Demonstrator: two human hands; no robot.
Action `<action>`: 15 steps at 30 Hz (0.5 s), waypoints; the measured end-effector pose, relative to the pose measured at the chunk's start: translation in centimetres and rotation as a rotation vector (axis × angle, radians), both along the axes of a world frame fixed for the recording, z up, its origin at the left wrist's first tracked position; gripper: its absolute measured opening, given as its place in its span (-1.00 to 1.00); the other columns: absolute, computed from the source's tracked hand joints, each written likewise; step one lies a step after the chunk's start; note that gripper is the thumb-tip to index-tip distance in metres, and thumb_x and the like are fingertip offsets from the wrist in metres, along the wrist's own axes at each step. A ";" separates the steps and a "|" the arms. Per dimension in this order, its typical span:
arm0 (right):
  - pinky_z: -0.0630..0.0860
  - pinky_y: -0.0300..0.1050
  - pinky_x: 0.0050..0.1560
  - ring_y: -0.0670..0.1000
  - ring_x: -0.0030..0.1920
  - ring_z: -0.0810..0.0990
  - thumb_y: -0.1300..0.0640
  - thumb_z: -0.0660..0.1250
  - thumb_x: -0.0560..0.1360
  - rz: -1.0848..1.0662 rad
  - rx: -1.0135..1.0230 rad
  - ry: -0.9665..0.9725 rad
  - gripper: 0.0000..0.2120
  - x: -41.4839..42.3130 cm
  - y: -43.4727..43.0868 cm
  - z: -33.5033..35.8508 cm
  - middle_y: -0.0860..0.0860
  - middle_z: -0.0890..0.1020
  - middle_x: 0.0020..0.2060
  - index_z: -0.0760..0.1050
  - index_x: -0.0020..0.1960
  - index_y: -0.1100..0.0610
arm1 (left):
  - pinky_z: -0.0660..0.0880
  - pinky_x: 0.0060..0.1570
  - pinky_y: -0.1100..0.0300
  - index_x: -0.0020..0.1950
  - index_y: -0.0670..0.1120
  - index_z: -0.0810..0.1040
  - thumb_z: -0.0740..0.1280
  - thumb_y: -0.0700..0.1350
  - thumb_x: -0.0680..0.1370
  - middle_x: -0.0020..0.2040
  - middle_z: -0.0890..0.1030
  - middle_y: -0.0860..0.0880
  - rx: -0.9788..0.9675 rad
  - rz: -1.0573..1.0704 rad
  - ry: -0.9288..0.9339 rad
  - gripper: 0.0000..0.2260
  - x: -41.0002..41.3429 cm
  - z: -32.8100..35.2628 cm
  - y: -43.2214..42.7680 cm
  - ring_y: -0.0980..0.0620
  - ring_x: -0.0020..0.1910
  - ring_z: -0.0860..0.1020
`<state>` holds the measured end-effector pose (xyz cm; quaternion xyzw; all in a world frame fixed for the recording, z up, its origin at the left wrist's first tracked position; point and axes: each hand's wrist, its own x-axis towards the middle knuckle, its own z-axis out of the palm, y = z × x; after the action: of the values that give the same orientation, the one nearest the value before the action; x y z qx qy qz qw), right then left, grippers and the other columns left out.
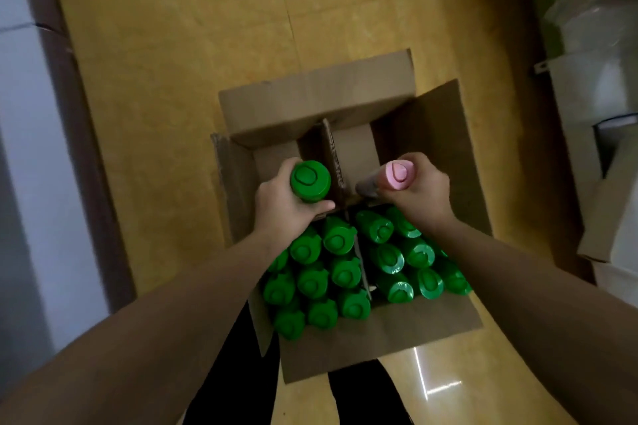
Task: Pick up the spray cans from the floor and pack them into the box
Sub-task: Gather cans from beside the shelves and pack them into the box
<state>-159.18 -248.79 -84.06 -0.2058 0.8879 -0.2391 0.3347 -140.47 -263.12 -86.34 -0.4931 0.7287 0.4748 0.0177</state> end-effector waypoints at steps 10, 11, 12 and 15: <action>0.64 0.12 0.08 0.17 0.06 0.63 0.19 0.55 0.37 0.326 0.246 -0.048 -0.45 0.5 -0.9 -9.2 0.15 0.64 0.08 0.44 0.30 0.13 | 0.40 0.08 0.33 0.19 0.13 0.46 0.72 0.04 0.14 -0.02 0.58 0.20 0.069 -0.119 0.049 -0.29 -1.5 -10.3 1.8 0.16 0.05 0.54; 0.63 0.13 0.07 0.17 0.05 0.63 0.18 0.54 0.37 0.333 0.257 -0.054 -0.48 0.6 -1.0 -9.6 0.15 0.64 0.06 0.44 0.27 0.14 | 0.41 0.08 0.32 0.19 0.12 0.47 0.72 0.02 0.14 0.00 0.60 0.17 0.089 -0.135 0.051 -0.29 -1.5 -10.8 1.6 0.15 0.06 0.55; 0.62 0.14 0.07 0.17 0.04 0.63 0.18 0.53 0.37 0.335 0.267 -0.062 -0.52 0.7 -1.2 -9.9 0.14 0.64 0.04 0.46 0.23 0.15 | 0.41 0.08 0.34 0.19 0.12 0.48 0.72 0.01 0.14 0.01 0.61 0.15 0.110 -0.147 0.049 -0.29 -1.6 -11.3 1.4 0.14 0.06 0.56; 0.60 0.10 0.03 0.15 -0.02 0.63 0.16 0.49 0.38 0.325 0.284 -0.070 -0.70 1.4 -1.7 -10.6 0.08 0.64 -0.06 0.50 0.07 0.12 | 0.36 -0.03 0.44 0.16 0.13 0.47 0.73 -0.02 0.13 0.00 0.59 0.14 0.169 -0.203 0.004 -0.30 -1.5 -12.4 0.9 0.14 0.03 0.55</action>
<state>-157.79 -250.44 -94.64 -0.2886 0.8557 -0.0616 0.4251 -142.00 -262.18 -98.72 -0.4126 0.7323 0.5314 0.1057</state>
